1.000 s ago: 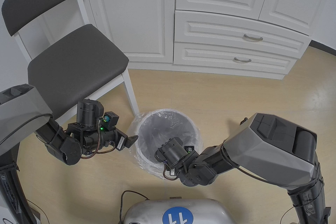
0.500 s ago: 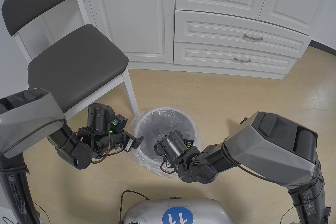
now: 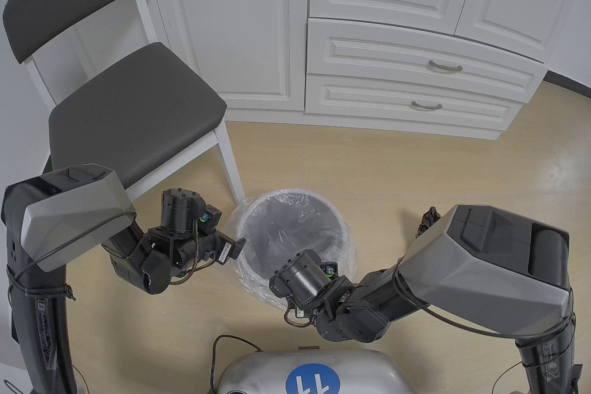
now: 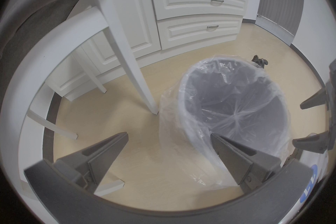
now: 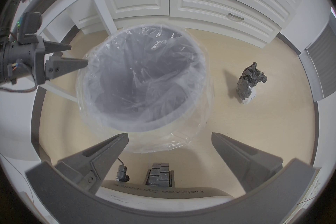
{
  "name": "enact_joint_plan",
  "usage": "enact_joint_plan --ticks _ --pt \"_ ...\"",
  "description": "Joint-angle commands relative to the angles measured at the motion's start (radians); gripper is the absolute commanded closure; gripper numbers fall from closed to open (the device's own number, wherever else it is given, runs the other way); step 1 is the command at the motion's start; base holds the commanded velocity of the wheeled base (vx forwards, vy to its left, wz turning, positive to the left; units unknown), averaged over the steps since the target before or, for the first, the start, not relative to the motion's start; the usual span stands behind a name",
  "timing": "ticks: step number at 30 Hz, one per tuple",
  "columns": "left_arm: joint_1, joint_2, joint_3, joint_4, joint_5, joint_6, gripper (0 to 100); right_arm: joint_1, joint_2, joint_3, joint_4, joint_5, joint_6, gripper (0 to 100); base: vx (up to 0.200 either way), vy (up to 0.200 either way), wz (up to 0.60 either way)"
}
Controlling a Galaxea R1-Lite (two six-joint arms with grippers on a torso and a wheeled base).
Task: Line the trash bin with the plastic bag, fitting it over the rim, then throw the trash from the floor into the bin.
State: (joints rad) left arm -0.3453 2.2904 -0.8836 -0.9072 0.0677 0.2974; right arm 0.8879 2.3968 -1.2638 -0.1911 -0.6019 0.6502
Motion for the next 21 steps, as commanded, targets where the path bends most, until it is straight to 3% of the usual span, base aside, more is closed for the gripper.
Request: enact_joint_plan --ticks 1,14,21 --pt "0.028 0.006 -0.008 0.002 -0.002 0.002 0 0.003 -0.001 0.009 -0.001 0.002 -0.003 0 0.000 0.000 0.00" --pt "0.058 -0.022 -0.003 0.005 -0.025 0.002 0 0.003 -0.002 0.009 -0.001 0.002 -0.001 0 0.000 0.000 0.00" --pt "0.068 -0.035 -0.006 0.088 -0.026 0.003 0 0.002 -0.007 -0.011 -0.013 0.002 0.016 0 0.000 0.000 0.00"
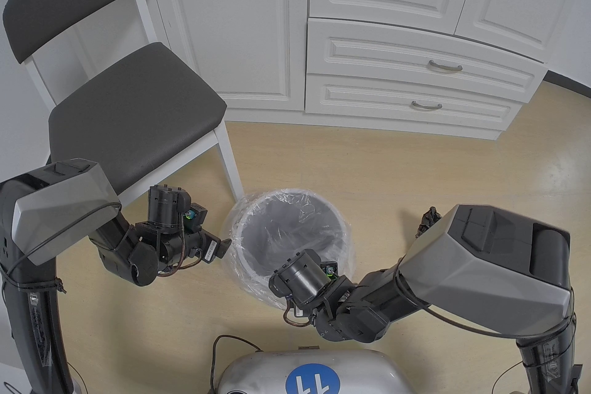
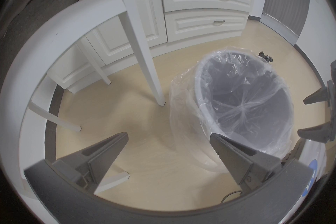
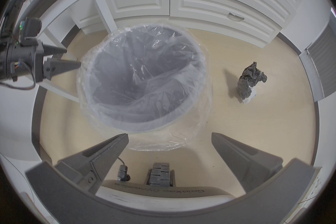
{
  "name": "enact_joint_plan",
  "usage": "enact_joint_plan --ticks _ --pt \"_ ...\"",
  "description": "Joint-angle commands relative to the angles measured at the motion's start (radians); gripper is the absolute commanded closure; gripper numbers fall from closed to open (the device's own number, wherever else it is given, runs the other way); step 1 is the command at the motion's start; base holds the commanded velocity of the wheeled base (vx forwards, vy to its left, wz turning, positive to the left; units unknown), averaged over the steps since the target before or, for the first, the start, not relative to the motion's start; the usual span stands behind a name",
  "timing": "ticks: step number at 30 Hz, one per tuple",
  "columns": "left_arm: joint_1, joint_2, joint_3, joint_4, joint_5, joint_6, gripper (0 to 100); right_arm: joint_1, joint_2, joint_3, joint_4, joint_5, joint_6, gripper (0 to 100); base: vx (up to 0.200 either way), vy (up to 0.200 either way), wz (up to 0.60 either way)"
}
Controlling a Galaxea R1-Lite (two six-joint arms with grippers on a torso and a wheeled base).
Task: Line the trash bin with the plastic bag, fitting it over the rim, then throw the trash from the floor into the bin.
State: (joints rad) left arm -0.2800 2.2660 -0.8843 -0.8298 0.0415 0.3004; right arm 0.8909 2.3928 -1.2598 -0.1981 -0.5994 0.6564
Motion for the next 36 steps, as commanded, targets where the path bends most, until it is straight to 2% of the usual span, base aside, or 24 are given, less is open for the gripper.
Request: enact_joint_plan --ticks 1,10,14,26,31,36 --pt "0.002 -0.006 -0.007 0.012 0.000 0.000 0 -0.003 -0.006 -0.024 -0.006 -0.002 0.012 0 0.000 0.000 0.00" --pt "0.012 0.078 -0.068 0.005 -0.002 -0.012 0 -0.015 -0.032 -0.073 -0.012 -0.007 0.071 0 0.000 0.000 0.00" --pt "0.019 0.107 -0.093 0.015 -0.002 -0.014 0 -0.046 0.011 -0.130 -0.060 -0.007 0.111 0 0.000 0.000 0.00" --pt "0.021 0.113 -0.110 0.015 -0.002 -0.040 0 -0.098 0.158 -0.247 -0.063 0.000 0.126 0 0.000 0.000 0.00" --pt "0.021 0.113 -0.110 0.015 -0.002 -0.038 0 -0.093 0.138 -0.245 0.020 0.006 0.126 0 0.000 0.000 0.00" --pt "0.021 0.113 -0.110 0.015 -0.002 -0.040 0 -0.078 0.052 -0.234 0.166 0.006 0.129 0 0.000 0.000 0.00"
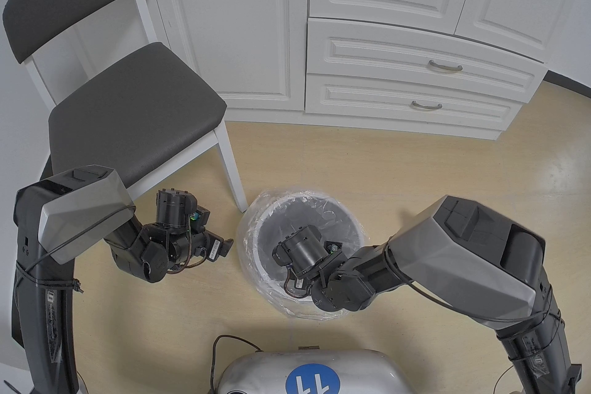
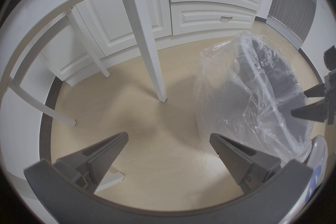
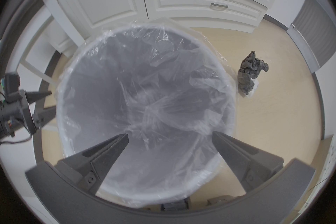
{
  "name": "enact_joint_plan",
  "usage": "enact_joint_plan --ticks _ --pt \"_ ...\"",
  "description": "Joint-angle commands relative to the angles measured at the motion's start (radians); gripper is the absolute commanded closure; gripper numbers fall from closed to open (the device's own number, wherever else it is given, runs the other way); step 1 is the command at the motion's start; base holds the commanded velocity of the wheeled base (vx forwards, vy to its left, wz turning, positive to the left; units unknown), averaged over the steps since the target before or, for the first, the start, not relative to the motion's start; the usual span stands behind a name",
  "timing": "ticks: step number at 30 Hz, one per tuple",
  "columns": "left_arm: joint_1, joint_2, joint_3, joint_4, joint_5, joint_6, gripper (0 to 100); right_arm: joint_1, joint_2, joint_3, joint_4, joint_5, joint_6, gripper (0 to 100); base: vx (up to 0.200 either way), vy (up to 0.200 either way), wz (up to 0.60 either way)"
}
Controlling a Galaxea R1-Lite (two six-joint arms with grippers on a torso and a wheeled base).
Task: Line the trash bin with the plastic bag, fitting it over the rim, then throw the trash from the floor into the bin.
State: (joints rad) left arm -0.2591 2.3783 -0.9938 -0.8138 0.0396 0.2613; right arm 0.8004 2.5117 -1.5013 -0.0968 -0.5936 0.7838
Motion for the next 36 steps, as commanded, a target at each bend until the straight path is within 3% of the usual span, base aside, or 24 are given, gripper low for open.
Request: enact_joint_plan --ticks 1,17,22,29,36 --pt "0.000 0.001 0.000 -0.001 0.000 0.000 0 0.014 -0.071 0.009 0.072 0.000 0.002 0 0.000 0.000 0.00" --pt "0.000 -0.001 0.000 -0.004 0.000 0.000 0 0.037 -0.113 0.029 0.098 -0.002 0.005 0 0.000 0.000 0.00" --pt "0.000 -0.001 0.000 -0.004 0.000 0.000 0 0.020 -0.045 -0.017 0.048 -0.002 0.052 0 0.000 0.000 0.00" --pt "0.005 -0.001 -0.003 -0.007 0.000 0.000 0 0.020 0.018 -0.040 0.057 -0.002 0.049 0 0.000 0.000 0.00" --pt "0.009 -0.001 -0.006 -0.011 0.000 0.000 0 0.069 -0.086 0.013 0.135 -0.008 0.048 0 0.000 0.000 0.00"
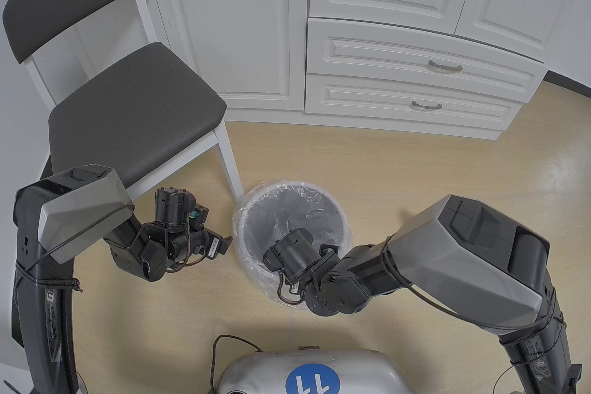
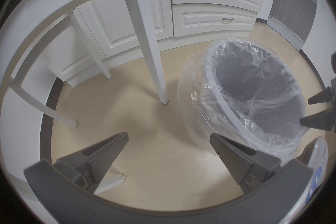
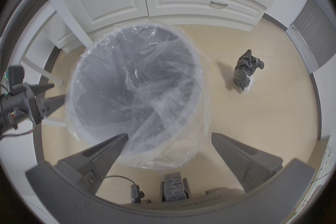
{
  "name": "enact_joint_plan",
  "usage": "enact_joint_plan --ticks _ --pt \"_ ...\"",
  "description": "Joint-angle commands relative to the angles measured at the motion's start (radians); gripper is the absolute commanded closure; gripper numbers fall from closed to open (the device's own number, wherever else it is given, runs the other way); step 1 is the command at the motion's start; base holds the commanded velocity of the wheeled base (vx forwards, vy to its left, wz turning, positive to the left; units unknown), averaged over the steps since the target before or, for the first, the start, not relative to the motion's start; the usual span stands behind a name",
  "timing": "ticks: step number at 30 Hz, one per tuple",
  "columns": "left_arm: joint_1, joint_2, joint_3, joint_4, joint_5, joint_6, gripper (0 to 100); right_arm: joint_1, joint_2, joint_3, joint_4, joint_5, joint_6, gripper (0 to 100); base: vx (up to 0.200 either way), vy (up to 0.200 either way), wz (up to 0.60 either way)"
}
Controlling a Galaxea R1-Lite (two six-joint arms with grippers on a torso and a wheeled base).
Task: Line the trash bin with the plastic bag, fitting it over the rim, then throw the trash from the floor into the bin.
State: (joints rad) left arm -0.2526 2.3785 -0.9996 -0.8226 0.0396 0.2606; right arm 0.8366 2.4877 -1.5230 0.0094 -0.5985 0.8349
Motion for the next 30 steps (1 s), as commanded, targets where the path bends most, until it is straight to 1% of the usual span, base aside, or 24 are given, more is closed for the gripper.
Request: enact_joint_plan --ticks 1,4,8,13,16,18,20,22,23,24,27,30 --pt "0.003 -0.001 -0.001 -0.003 0.000 0.000 0 0.044 -0.089 0.055 0.043 -0.003 -0.005 0 0.000 0.000 0.00" --pt "0.006 -0.001 -0.001 -0.003 0.000 0.000 0 0.072 -0.133 0.115 0.075 0.006 -0.023 0 0.000 0.000 0.00" --pt "0.004 -0.001 0.002 -0.007 0.000 0.002 0 0.078 -0.130 0.173 0.070 0.017 -0.068 0 0.000 0.000 0.00" --pt "0.004 -0.001 0.002 -0.007 0.000 0.002 0 0.070 -0.059 0.153 0.064 0.062 -0.074 0 0.000 0.000 0.00" --pt "0.004 -0.001 0.001 -0.007 0.000 0.000 0 0.056 0.010 0.101 0.055 0.057 -0.060 0 0.000 0.000 0.00" --pt "0.006 -0.002 0.001 -0.007 0.000 0.000 0 0.050 0.017 0.092 0.054 0.051 -0.059 0 0.000 0.000 0.00" --pt "0.006 -0.004 0.001 -0.007 0.000 -0.001 0 0.044 -0.049 0.096 0.055 0.052 -0.059 0 0.000 0.000 0.00" --pt "0.007 -0.004 0.001 -0.007 0.000 -0.001 0 0.044 -0.058 0.099 0.055 0.052 -0.059 0 0.000 0.000 0.00" --pt "0.009 -0.004 -0.001 -0.007 0.000 -0.001 0 0.044 -0.130 0.119 0.052 0.051 -0.056 0 0.000 0.000 0.00" --pt "0.009 -0.004 -0.001 -0.007 0.000 -0.001 0 0.042 -0.162 0.122 0.052 0.051 -0.048 0 0.000 0.000 0.00" --pt "0.009 -0.005 -0.001 -0.007 -0.001 -0.001 0 0.033 -0.187 0.119 0.052 0.051 -0.036 0 0.000 0.000 0.00" --pt "0.009 -0.009 0.001 -0.007 -0.001 -0.001 0 -0.005 -0.200 0.103 0.026 0.052 -0.022 0 0.000 0.000 0.00"
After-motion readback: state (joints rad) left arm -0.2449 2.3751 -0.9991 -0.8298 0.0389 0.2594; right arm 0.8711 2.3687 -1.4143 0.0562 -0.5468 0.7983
